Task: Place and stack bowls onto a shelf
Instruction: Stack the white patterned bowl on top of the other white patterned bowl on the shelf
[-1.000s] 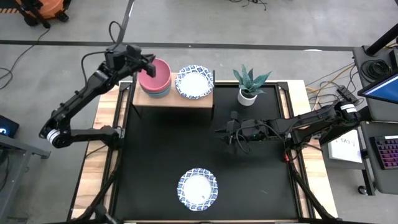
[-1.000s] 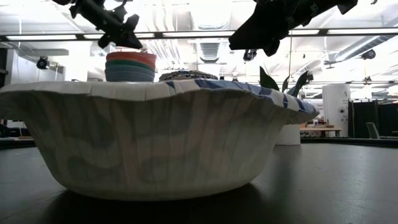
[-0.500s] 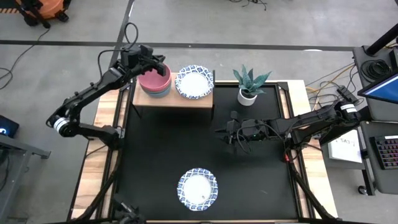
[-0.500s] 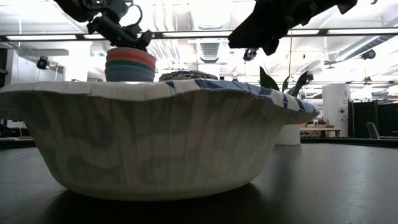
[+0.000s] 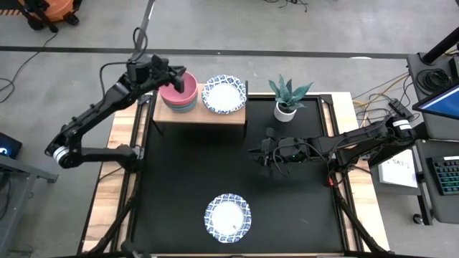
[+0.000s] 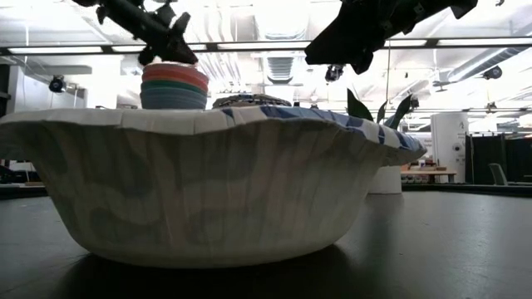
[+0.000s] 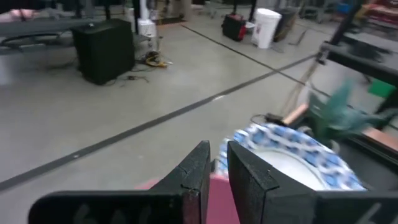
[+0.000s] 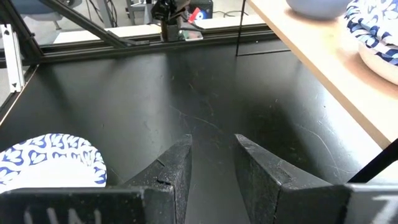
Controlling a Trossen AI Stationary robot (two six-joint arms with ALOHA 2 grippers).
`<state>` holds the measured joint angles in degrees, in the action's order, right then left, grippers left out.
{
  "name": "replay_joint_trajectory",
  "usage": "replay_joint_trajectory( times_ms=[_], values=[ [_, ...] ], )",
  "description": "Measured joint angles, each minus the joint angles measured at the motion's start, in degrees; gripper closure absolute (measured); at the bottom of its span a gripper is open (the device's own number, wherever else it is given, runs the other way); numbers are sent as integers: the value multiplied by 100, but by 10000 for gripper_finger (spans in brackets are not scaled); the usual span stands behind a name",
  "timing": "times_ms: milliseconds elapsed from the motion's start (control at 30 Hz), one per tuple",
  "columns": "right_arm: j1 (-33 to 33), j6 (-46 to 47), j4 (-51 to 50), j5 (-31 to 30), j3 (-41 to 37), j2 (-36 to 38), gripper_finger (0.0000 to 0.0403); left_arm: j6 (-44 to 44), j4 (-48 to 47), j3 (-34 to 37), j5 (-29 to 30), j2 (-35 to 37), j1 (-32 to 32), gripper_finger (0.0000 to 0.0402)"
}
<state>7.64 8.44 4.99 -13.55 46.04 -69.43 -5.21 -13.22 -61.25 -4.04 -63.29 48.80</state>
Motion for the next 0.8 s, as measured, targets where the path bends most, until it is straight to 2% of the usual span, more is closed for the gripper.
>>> replay_joint_trajectory(
  times_ms=[333, 633, 800],
  values=[
    [2, 89, -1, 3, 0, 0, 296, -141, -240, 384, -1, 908, -1417, 364],
    [279, 359, 1, 6, 183, 0, 296, -121, -387, 457, 8, 1575, -3475, 364],
    [393, 351, -29, 7, 430, 0, 296, 171, -310, 785, 314, 1653, -4520, 364]
  ],
)
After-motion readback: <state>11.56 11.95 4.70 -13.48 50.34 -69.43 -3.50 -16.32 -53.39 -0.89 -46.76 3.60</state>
